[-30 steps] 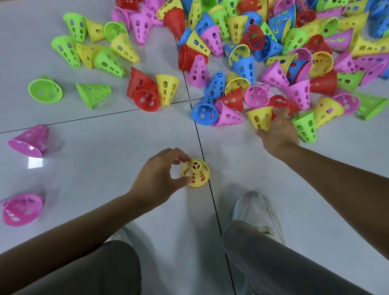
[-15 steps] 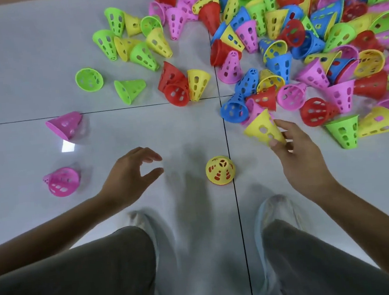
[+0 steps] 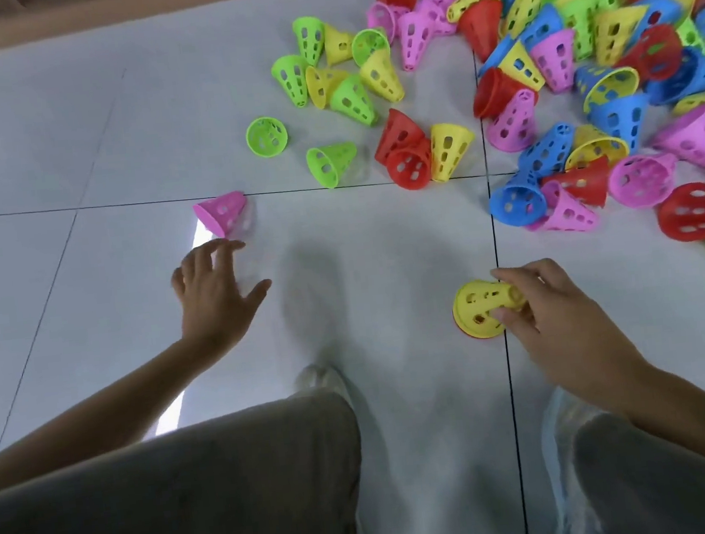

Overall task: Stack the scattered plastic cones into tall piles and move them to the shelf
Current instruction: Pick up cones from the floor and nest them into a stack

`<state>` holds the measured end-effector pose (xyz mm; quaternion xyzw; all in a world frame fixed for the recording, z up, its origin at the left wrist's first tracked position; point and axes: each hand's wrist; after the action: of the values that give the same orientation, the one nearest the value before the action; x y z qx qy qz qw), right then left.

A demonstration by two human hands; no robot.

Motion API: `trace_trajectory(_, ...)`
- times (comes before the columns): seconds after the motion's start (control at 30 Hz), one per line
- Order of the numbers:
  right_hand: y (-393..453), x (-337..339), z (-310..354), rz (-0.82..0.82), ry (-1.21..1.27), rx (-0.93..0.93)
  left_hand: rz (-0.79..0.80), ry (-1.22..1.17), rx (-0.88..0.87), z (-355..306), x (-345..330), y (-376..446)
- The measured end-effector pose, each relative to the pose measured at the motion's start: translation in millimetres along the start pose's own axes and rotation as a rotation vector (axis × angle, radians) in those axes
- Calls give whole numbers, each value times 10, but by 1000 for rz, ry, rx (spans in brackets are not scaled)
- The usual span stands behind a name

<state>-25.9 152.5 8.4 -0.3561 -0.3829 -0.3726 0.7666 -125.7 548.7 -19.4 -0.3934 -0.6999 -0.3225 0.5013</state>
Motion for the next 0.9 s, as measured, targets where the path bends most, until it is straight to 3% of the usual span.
trace_trajectory(0.27,77,-180,24,22,91,-12,233,-119,334,478,-19,-66)
trace_trajectory(0.4,105,-227,83,15,226,-44,293,-57,188,687,-49,-64)
trace_trajectory(0.53,128,-261,183,99,416,-44,301,-26,151,744,-43,-2)
trace_trajectory(0.73,198,-312,331,217,622,-22,234,-83,78,439,28,21)
trace_trajectory(0.9,328,-366,401,314,752,23,240,-118,-244,-240,137,16)
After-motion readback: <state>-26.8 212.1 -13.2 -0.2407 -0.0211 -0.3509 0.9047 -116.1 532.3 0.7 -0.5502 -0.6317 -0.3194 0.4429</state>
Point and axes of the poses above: each hand's wrist, its own y-axis towards the middle knuckle, its own x-axis out of the back of the hand, z = x × y, and after that the axes turned 8 degrees about -y, right-handed
